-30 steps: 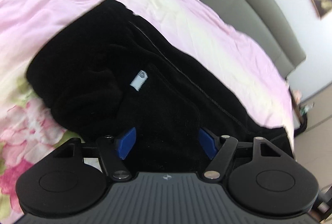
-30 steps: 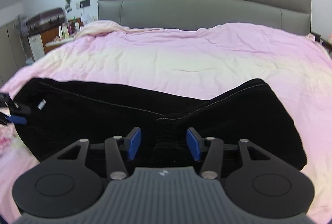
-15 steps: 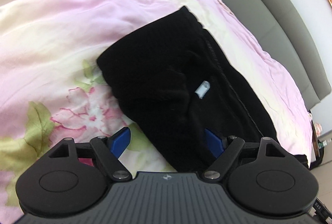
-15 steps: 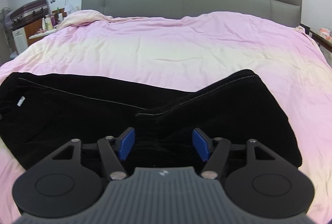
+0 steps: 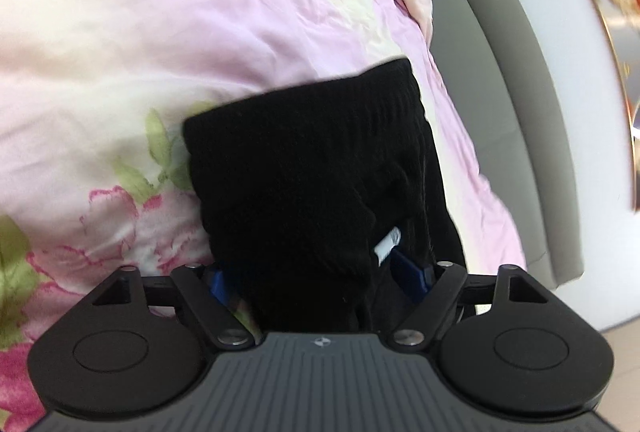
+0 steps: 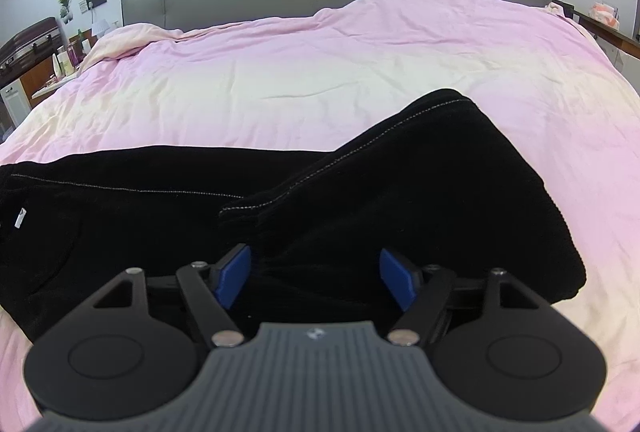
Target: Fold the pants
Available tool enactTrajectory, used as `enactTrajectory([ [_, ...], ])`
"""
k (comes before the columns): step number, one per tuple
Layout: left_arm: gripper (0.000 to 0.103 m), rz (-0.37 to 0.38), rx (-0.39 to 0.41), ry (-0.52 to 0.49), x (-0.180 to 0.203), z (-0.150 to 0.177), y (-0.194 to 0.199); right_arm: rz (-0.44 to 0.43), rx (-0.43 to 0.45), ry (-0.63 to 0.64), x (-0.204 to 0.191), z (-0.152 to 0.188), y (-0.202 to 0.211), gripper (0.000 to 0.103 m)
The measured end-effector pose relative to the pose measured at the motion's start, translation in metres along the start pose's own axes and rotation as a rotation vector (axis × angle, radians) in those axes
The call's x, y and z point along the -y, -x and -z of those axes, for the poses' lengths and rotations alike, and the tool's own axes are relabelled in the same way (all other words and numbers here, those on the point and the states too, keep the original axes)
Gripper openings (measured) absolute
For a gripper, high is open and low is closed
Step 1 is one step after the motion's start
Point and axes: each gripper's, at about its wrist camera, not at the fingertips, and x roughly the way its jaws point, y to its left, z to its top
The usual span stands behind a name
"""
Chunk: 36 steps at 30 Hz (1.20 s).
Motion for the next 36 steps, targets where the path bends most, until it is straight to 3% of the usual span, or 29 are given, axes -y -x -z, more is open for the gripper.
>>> enactTrajectory([
  [4, 0.073, 0.029, 0.029, 0.092, -0.015, -0.002, 0.002, -0.011, 0.002, -0.015, 0.002, 0.0, -0.002, 0.069],
  [5, 0.069, 0.029, 0.034, 0.079, -0.014, -0.001, 0.003, -0.013, 0.002, -0.02, 0.003, 0.0, -0.003, 0.069],
  [7, 0.052, 0.01, 0.042, 0.028, -0.008, 0.002, 0.007, -0.017, 0.003, -0.03, 0.004, -0.001, -0.003, 0.069],
  [10, 0.047, 0.022, 0.064, -0.019, 0.005, 0.004, 0.018, -0.021, 0.003, -0.04, 0.004, -0.001, -0.002, 0.069],
  [12, 0.045, -0.002, 0.094, -0.118, 0.023, 0.006, 0.024, -0.023, 0.003, -0.044, 0.005, -0.001, -0.001, 0.069],
  [20, 0.045, -0.148, 0.196, -0.731, 0.14, 0.053, 0.034, -0.03, 0.005, -0.054, 0.007, -0.001, 0.001, 0.069],
  [23, 0.045, -0.258, 0.252, -1.074, 0.187, 0.1, 0.023, -0.036, 0.01, -0.073, 0.011, 0.0, 0.004, 0.069],
  [26, 0.045, -0.307, 0.263, -1.389, 0.212, 0.157, 0.003, -0.045, 0.016, -0.089, 0.014, 0.0, 0.006, 0.069],
  [30, 0.045, -0.381, 0.219, -1.792, 0.216, 0.238, -0.035, -0.055, 0.02, -0.091, 0.018, 0.002, 0.007, 0.069],
  [33, 0.045, -0.431, 0.176, -2.121, 0.187, 0.292, -0.068, -0.062, 0.023, -0.095, 0.02, 0.003, 0.007, 0.069],
  [36, 0.045, -0.402, 0.138, -2.314, 0.154, 0.32, -0.078, -0.067, 0.024, -0.092, 0.023, 0.004, 0.008, 0.069],
])
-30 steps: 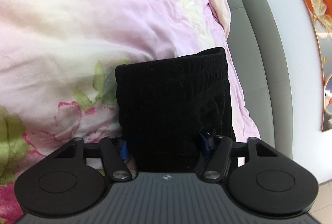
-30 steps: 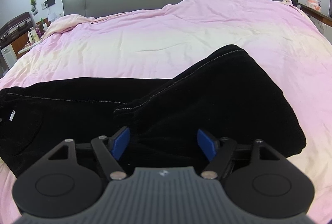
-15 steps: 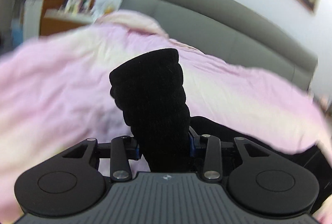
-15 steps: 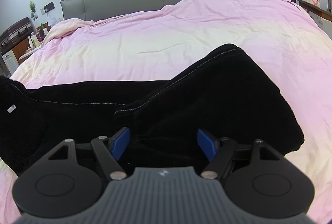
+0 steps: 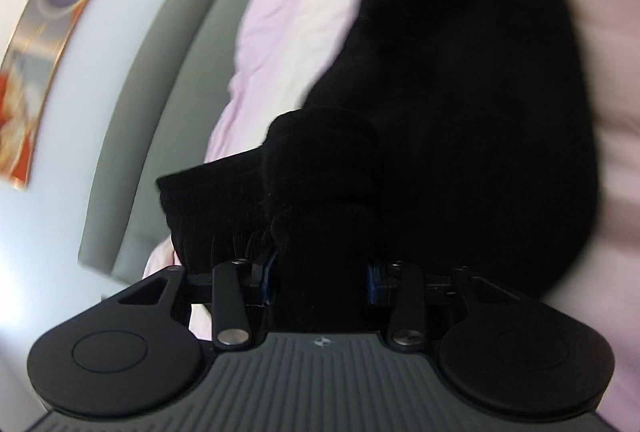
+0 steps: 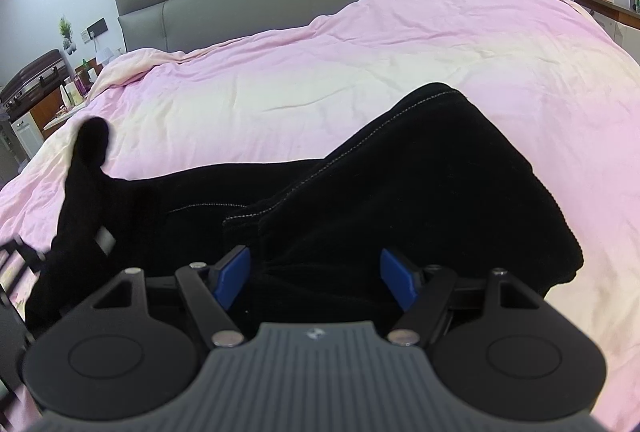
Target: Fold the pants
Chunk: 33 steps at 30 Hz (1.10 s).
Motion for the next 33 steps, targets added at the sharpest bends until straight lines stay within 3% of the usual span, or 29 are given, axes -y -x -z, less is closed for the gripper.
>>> enactTrajectory([
  [2, 0.045, -0.014, 0.029, -0.048, 0.013, 0.006, 0.003, -0.003, -0.001, 0.005, 0.0, 0.0, 0.0, 0.069],
  [5, 0.048, -0.005, 0.047, -0.031, 0.009, 0.013, 0.004, -0.009, -0.004, 0.015, 0.0, 0.0, -0.002, 0.07],
  [9, 0.06, -0.001, 0.083, -0.043, 0.001, 0.02, 0.012, -0.009, 0.001, 0.027, -0.001, 0.0, -0.002, 0.07],
  [12, 0.076, 0.029, 0.089, 0.015, -0.012, 0.025, 0.021, -0.045, 0.081, 0.068, -0.008, -0.002, 0.009, 0.07],
  [16, 0.081, 0.095, 0.099, 0.224, -0.044, 0.036, 0.042, -0.27, 0.128, 0.118, -0.036, -0.007, 0.02, 0.07],
  [20, 0.081, 0.222, 0.077, 0.546, -0.095, 0.054, 0.043, -0.423, 0.083, 0.163, -0.07, -0.007, 0.011, 0.069],
  [23, 0.086, 0.393, 0.091, 0.887, -0.135, 0.084, 0.029, -0.466, 0.032, 0.148, -0.086, -0.007, -0.009, 0.067],
  [25, 0.087, 0.485, 0.026, 1.078, -0.148, 0.103, 0.006, -0.494, -0.019, 0.128, -0.097, -0.005, -0.025, 0.06],
  [30, 0.08, 0.586, -0.114, 1.244, -0.136, 0.121, -0.028, -0.504, -0.146, 0.127, -0.118, 0.009, -0.06, 0.057],
  [31, 0.082, 0.61, -0.128, 1.284, -0.133, 0.124, -0.033, -0.51, -0.161, 0.134, -0.121, 0.012, -0.062, 0.046],
  [33, 0.084, 0.631, -0.156, 1.374, -0.131, 0.132, -0.042, -0.523, -0.183, 0.166, -0.128, 0.018, -0.065, 0.041],
])
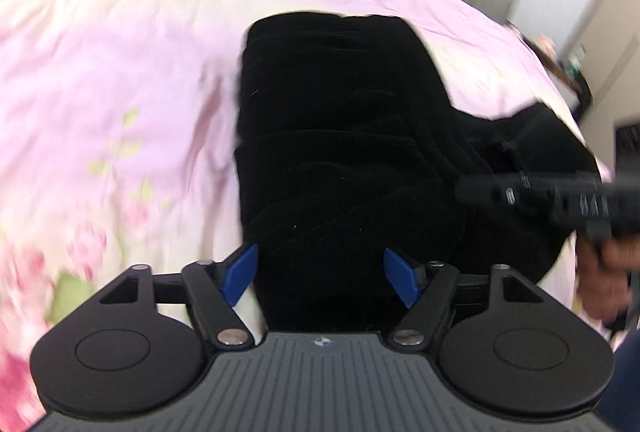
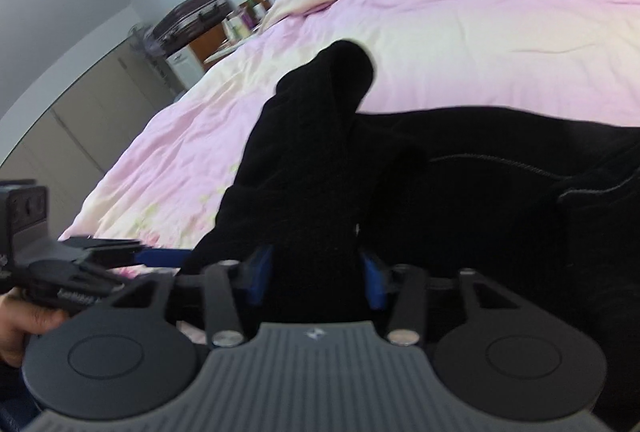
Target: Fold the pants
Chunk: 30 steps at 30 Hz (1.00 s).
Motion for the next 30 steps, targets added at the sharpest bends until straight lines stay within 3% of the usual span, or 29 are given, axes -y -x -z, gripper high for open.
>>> enactTrajectory([
  [3, 0.084, 0.02, -0.005, 0.056, -0.008, 0.0, -0.002, 0.02, -0.03, 0.045, -0.009, 0.001, 0.0, 0.034],
  [5, 0.08, 0.005, 0.005, 0.044, -0.008, 0.0, 0.006, 0.002, -0.041, 0.045, -0.014, 0.002, 0.006, 0.014],
  [6, 0.078, 0.002, 0.011, 0.037, -0.01, 0.004, 0.016, -0.021, -0.037, 0.043, -0.019, 0.002, 0.014, 0.011],
  [10, 0.075, 0.028, 0.048, 0.017, -0.01, 0.003, 0.033, -0.066, -0.044, 0.042, -0.034, 0.012, 0.035, 0.008],
  [14, 0.075, 0.016, 0.033, -0.028, -0.001, 0.0, 0.024, 0.041, -0.162, 0.043, -0.026, 0.022, 0.009, 0.009],
  [17, 0.077, -0.022, 0.006, -0.059, 0.004, 0.004, 0.012, 0.024, -0.175, -0.038, -0.011, 0.023, 0.002, 0.009],
  [20, 0.079, -0.023, -0.001, -0.038, 0.002, 0.005, 0.008, 0.02, -0.162, -0.031, -0.015, 0.024, 0.005, 0.017],
  [22, 0.08, -0.02, -0.007, -0.037, 0.0, 0.003, 0.008, 0.036, -0.164, 0.011, -0.019, 0.02, 0.01, 0.03],
  [24, 0.08, -0.017, -0.016, -0.037, -0.001, 0.003, 0.009, 0.084, -0.107, 0.036, -0.023, 0.011, 0.022, 0.041],
  [28, 0.083, -0.023, -0.022, -0.038, -0.001, 0.006, 0.008, 0.111, 0.04, -0.033, -0.011, -0.019, 0.045, 0.06],
  [30, 0.084, -0.027, -0.022, -0.037, 0.0, 0.007, 0.007, 0.129, 0.077, -0.083, 0.0, -0.039, 0.04, 0.06],
])
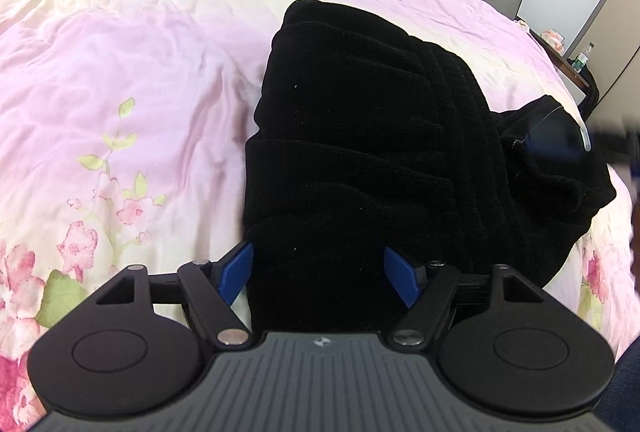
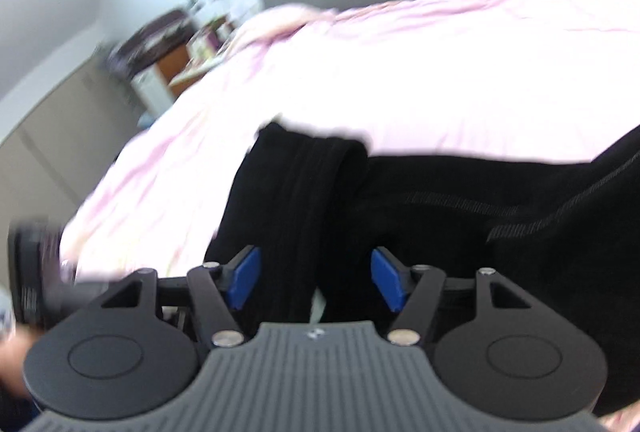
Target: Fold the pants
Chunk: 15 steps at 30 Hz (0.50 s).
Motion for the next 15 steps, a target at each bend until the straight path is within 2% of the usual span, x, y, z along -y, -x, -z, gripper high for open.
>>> enactTrajectory([
  [3, 0.085, 0.006, 0.001, 0.004, -0.002, 0.001, 0.0, -0.013, 0.004, -0.084, 0.01, -0.023, -0.028, 0.06],
  [6, 0.086, 0.014, 0.001, 0.015, -0.003, 0.002, 0.0, -0.08, -0.03, -0.178, 0.02, -0.035, -0.061, 0.051],
  [7, 0.087, 0.019, 0.001, 0.021, -0.005, 0.002, 0.0, -0.084, -0.036, -0.207, 0.02, -0.037, -0.075, 0.043],
  [8, 0.087, 0.025, 0.0, 0.029, -0.007, 0.002, -0.001, -0.091, -0.039, -0.237, 0.021, -0.038, -0.085, 0.041],
  [9, 0.087, 0.033, 0.0, 0.04, -0.01, 0.003, -0.002, -0.095, -0.036, -0.26, 0.022, -0.039, -0.091, 0.022],
  [10, 0.087, 0.042, -0.001, 0.054, -0.013, 0.003, -0.003, -0.127, -0.028, -0.282, 0.023, -0.039, -0.097, 0.012],
  [12, 0.087, 0.066, 0.001, 0.085, -0.019, 0.004, -0.003, -0.192, 0.033, -0.248, 0.017, -0.044, -0.092, 0.005],
  [15, 0.087, 0.089, 0.001, 0.11, -0.024, 0.004, -0.005, -0.254, 0.103, -0.087, -0.012, -0.054, -0.074, 0.005],
])
